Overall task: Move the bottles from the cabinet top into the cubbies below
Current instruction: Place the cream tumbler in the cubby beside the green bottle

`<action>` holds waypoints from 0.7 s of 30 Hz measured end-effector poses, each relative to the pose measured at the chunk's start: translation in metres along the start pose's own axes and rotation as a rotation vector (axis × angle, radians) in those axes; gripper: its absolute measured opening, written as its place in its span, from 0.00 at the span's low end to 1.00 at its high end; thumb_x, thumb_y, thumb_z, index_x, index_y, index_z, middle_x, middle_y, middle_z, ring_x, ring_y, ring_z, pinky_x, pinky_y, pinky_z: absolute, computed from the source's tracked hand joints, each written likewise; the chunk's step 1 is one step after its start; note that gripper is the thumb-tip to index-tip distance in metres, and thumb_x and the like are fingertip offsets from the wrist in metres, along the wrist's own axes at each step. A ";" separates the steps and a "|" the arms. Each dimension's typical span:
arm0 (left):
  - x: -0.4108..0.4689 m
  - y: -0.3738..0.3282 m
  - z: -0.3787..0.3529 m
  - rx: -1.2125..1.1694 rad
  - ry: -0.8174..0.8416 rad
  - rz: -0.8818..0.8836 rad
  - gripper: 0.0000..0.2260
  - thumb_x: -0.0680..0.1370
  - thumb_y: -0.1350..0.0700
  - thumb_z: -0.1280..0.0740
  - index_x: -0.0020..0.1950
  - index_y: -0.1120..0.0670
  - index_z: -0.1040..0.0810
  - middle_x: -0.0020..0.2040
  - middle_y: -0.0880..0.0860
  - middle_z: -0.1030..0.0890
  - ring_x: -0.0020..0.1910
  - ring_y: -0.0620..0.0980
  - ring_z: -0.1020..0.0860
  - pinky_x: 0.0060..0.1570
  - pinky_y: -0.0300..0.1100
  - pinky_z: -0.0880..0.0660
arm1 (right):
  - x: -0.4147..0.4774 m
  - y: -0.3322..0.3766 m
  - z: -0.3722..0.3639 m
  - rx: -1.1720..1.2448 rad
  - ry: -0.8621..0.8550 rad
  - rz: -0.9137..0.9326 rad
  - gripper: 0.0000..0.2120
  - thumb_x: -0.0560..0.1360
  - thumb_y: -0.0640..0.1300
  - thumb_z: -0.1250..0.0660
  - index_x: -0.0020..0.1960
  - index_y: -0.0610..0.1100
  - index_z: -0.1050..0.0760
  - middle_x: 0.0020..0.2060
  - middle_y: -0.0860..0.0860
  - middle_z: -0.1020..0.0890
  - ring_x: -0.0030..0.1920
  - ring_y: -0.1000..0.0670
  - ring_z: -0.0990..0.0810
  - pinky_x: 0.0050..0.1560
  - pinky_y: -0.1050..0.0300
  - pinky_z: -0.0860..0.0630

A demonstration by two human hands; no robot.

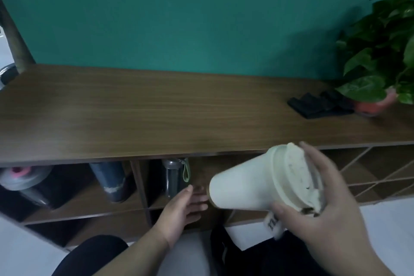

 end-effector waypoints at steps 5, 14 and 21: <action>-0.017 0.017 -0.011 0.111 0.071 0.062 0.22 0.81 0.42 0.40 0.72 0.49 0.27 0.68 0.50 0.22 0.62 0.49 0.22 0.68 0.51 0.31 | 0.003 -0.058 -0.060 -0.212 0.207 -0.196 0.52 0.55 0.58 0.20 0.75 0.59 0.39 0.66 0.62 0.28 0.65 0.59 0.27 0.59 0.62 0.33; 0.004 0.001 -0.031 0.092 0.035 0.091 0.20 0.83 0.41 0.44 0.76 0.38 0.34 0.69 0.45 0.23 0.64 0.50 0.23 0.70 0.57 0.32 | 0.055 -0.134 -0.129 -0.202 0.243 -0.313 0.48 0.58 0.56 0.21 0.73 0.52 0.36 0.63 0.54 0.27 0.63 0.52 0.25 0.60 0.55 0.25; 0.046 -0.016 -0.048 0.141 -0.035 0.063 0.27 0.77 0.35 0.40 0.76 0.38 0.34 0.71 0.47 0.23 0.67 0.51 0.22 0.64 0.50 0.28 | 0.090 -0.158 -0.147 -0.191 0.192 -0.317 0.32 0.60 0.54 0.23 0.62 0.50 0.29 0.56 0.54 0.26 0.60 0.51 0.24 0.56 0.52 0.23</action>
Point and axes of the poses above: each hand's wrist, its own x-axis towards the middle knuckle, its own z-axis out of the back of the hand, y = z × x, the point moved 4 cm from there along x, towards the middle knuckle
